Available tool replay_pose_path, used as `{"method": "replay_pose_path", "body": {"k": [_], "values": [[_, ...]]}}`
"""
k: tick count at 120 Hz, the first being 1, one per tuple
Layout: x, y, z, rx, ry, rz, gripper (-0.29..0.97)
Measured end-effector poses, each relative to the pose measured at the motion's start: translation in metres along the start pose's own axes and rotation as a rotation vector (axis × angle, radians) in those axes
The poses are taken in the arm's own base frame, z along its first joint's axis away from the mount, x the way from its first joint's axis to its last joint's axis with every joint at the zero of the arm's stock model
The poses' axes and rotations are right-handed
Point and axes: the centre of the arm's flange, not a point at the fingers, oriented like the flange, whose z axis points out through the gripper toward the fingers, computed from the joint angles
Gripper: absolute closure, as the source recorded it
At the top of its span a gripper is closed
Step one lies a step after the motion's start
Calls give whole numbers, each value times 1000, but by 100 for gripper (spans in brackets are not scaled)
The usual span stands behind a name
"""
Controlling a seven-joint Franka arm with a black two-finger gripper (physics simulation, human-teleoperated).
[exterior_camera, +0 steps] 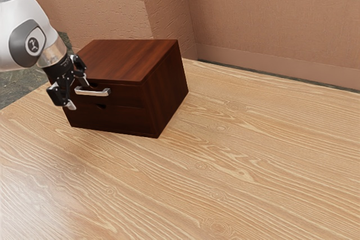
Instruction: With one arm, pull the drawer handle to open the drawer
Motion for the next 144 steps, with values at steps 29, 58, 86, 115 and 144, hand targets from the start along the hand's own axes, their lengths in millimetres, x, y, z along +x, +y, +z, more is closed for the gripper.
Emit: {"method": "replay_pose_path", "body": {"k": [29, 58, 86, 115, 144], "values": [[0, 4, 3, -13, 1, 4, 0], [-3, 5, 3, -20, 1, 8, 26], [-1, 6, 6, -19, 1, 8, 34], [3, 7, 9, -23, 2, 2, 36], [-3, 3, 18, -21, 0, 17, 37]]}}
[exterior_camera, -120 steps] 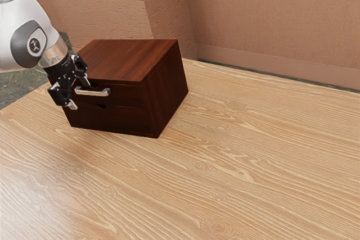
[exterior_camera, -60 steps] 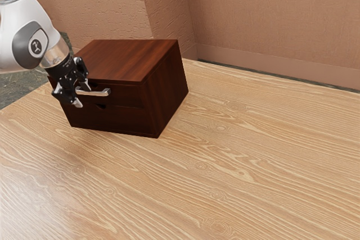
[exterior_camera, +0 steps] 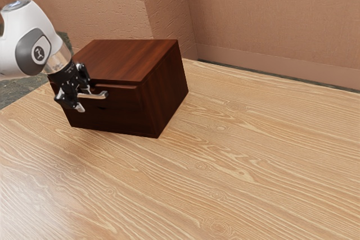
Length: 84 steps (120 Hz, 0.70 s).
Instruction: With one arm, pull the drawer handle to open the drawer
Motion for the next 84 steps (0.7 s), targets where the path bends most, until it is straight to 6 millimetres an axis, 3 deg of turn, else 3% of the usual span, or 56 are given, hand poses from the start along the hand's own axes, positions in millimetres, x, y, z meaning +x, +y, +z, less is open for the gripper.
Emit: {"method": "replay_pose_path", "body": {"k": [84], "values": [[-6, -49, -11, -22, 23, 5, 37]]}}
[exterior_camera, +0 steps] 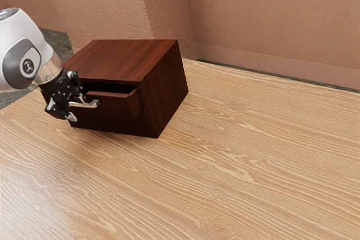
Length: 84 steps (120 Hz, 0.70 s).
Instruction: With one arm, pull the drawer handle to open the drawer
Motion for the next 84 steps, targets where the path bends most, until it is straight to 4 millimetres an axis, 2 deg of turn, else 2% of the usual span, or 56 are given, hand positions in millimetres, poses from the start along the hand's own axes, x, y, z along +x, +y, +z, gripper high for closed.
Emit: {"method": "replay_pose_path", "body": {"k": [84], "values": [[6, -52, -10, -5, 22, -35, 37]]}}
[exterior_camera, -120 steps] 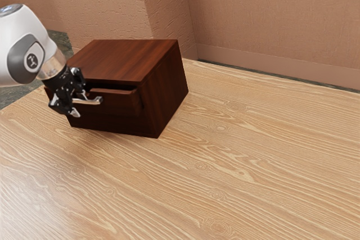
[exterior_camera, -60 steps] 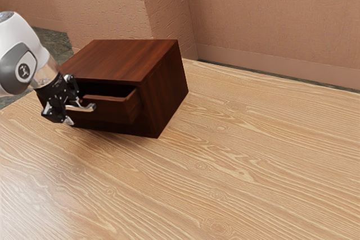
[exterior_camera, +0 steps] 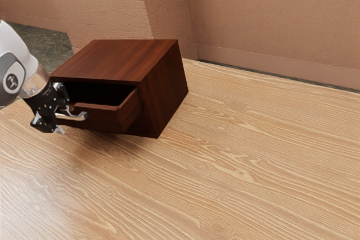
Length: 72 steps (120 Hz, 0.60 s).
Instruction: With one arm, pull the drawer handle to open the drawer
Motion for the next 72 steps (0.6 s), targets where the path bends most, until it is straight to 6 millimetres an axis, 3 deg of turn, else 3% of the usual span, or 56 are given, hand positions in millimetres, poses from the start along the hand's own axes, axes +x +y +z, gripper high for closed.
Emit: {"method": "replay_pose_path", "body": {"k": [72], "values": [[2, -44, -9, -13, 19, -23, 37]]}}
